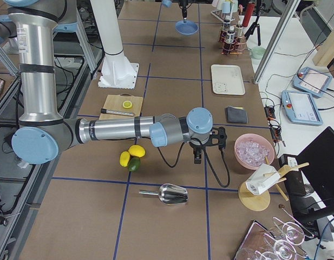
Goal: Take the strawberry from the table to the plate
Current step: 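Carry the plate to table center while the right arm reaches toward the strawberry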
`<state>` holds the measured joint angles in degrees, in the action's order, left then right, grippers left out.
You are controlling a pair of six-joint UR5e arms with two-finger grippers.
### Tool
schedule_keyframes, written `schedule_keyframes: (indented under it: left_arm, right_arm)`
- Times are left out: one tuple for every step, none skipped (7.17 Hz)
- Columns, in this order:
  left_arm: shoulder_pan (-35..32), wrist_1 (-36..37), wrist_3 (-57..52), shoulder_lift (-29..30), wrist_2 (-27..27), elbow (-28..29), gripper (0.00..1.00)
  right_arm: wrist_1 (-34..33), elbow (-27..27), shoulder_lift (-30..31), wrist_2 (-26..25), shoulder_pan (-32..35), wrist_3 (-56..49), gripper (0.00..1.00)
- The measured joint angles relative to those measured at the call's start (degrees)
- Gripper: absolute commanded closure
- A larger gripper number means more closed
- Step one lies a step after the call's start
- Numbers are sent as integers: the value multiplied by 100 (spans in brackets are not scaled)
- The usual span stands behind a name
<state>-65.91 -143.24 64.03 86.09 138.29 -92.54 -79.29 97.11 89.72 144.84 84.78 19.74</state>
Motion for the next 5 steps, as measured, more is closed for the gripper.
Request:
schedule_keyframes:
  left_arm:
    - [-35, 559, 252, 293, -84, -319, 100]
    - [64, 853, 738, 579, -266, -524, 100]
    - [346, 972, 1343, 861, -502, -639, 100]
    - [762, 1020, 2002, 1149, -859, -709, 100]
    - [1221, 1060, 2615, 1407, -1253, -752, 100]
  right_arm:
    - [265, 80, -3, -52, -273, 529, 0]
    - [650, 116, -5, -197, -571, 1102, 0]
    - [1090, 131, -6, -446, -926, 1702, 0]
    - [1467, 131, -7, -725, -1284, 2234, 0]
    - [1785, 134, -1, -1029, -1631, 2702, 0]
